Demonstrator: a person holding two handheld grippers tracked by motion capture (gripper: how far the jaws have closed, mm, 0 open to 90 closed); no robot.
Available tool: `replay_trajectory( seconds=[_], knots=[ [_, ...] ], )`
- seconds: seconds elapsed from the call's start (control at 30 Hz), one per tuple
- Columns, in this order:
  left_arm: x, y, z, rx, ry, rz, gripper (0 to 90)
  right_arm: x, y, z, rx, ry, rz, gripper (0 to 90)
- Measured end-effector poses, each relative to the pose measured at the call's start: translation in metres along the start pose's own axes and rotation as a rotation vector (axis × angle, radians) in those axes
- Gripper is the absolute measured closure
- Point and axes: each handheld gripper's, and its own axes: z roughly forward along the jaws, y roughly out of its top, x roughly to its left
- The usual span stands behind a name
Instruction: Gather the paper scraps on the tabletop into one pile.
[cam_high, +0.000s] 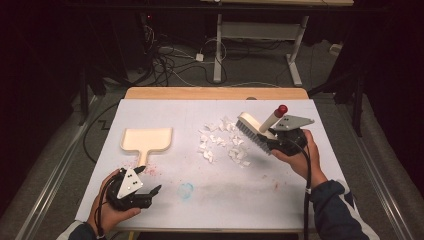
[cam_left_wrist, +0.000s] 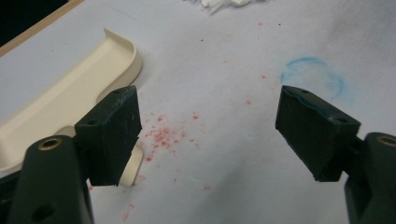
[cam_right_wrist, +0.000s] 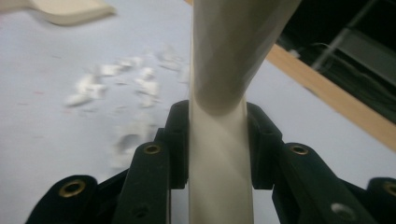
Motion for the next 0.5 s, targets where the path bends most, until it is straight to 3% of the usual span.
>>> replay_trajectory(
  seconds=[0.1, 0.3, 0.33, 0.5],
  knots=[
    [0.000, 0.001, 0.002, 0.008, 0.004, 0.006, 22.2, -0.010, 0.006, 0.016, 0.053, -0.086, -0.051, 67.8],
    [-0.003, 0.003, 0.006, 0.023, 0.001, 0.022, 22.2, -0.026, 0.012, 0.043, 0.093, -0.150, -0.064, 67.8],
    [-0.003, 0.003, 0.007, 0.025, -0.001, 0.020, 22.2, -0.030, 0.013, 0.054, 0.110, -0.183, -0.068, 67.9],
    [-0.001, 0.005, 0.013, 0.032, -0.009, 0.020, 22.2, -0.039, 0.016, 0.082, 0.145, -0.231, -0.090, 67.9]
  ],
)
